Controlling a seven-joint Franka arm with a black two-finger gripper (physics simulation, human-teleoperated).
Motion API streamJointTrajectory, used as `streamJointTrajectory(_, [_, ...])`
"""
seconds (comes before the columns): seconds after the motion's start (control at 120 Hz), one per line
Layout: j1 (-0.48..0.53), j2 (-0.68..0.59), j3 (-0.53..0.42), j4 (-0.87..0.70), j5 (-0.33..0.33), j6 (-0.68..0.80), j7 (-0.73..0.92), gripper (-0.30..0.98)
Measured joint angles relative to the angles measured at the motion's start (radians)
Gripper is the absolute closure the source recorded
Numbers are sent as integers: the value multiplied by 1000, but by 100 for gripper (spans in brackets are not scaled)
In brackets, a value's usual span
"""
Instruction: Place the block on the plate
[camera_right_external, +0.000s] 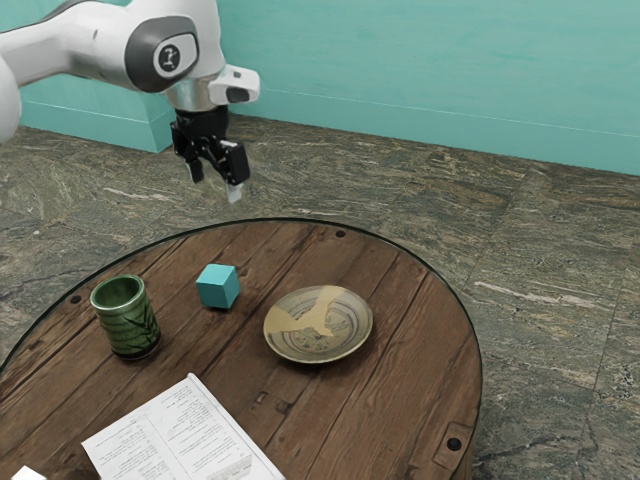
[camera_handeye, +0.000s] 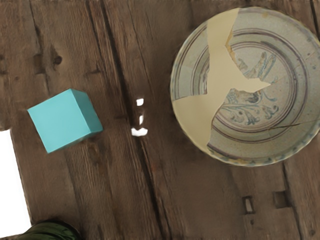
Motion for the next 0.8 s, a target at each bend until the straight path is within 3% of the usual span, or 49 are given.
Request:
streamJointTrajectory(0.092, [-44,22,53,-2,-1,14,0,0])
streamJointTrajectory(0.283, [-6,222,102,-22,-10,134,-33,0])
streamJointTrajectory(0.492, [139,310,72,-143,-65,406,-93,0])
streamJointTrajectory(0.8, [151,380,61,-170,-80,643,-152,0])
